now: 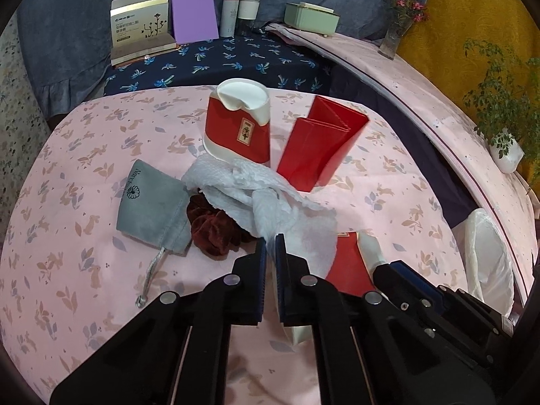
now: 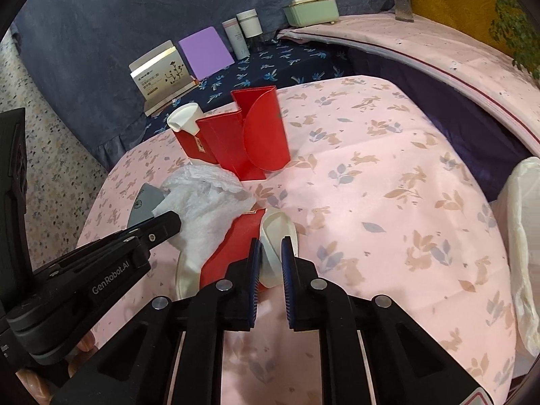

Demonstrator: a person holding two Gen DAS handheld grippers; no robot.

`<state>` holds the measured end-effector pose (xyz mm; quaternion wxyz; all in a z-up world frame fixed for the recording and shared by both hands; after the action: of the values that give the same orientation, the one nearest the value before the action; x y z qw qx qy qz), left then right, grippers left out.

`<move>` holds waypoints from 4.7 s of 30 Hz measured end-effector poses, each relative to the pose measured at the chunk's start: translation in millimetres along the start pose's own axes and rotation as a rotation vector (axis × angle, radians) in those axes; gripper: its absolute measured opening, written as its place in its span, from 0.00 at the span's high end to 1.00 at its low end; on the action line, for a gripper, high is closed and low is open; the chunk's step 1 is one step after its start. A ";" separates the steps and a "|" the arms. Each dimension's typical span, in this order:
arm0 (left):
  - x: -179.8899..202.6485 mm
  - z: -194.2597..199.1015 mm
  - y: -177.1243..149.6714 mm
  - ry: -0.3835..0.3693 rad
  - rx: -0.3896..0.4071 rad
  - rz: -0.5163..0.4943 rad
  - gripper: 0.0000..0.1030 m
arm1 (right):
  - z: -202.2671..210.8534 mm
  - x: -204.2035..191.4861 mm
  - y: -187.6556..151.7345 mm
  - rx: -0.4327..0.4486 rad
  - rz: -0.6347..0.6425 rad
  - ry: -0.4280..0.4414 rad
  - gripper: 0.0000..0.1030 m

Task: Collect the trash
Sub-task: 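Grasp the red-and-white paper cup with the right tool while the left tool grasps white tissue, then carry cup and tissue over the bin and open both tools, then move both tools back toward the grey pouch and brown scrunchie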

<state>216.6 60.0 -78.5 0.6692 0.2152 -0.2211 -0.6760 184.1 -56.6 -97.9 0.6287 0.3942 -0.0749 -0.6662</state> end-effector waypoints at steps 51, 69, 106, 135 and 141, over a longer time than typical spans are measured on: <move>97.2 4.7 -30.8 0.025 -0.036 -0.111 0.99 | 111.2 85.3 -5.7 0.186 -0.126 -0.099 0.89; 187.1 84.2 -36.0 -0.111 0.075 -0.244 0.99 | 198.2 137.7 -16.7 0.318 -0.202 -0.176 0.89; 308.0 95.7 -44.9 -0.348 0.021 -0.355 0.53 | 266.8 245.6 -45.9 0.416 -0.376 -0.294 0.89; 245.1 86.3 -34.9 -0.178 0.085 -0.279 0.43 | 241.7 200.9 -25.6 0.385 -0.296 -0.274 0.59; 220.3 85.3 -30.5 -0.155 0.088 -0.236 0.41 | 231.6 177.0 -19.7 0.368 -0.251 -0.255 0.52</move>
<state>139.3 -159.1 -26.2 0.5558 0.2159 -0.2746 -0.7543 43.3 -303.0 -28.9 0.4442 0.4210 -0.2244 -0.7584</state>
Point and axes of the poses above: each gripper's, at about its wrist camera, not at the fingertips, and z roughly against the way its jaws point, x to its right, y to its top, the point moved 4 cm from there along -z, roughly the way its jaws point, and after that the axes turned 13 degrees about y, right-handed, at the moved point
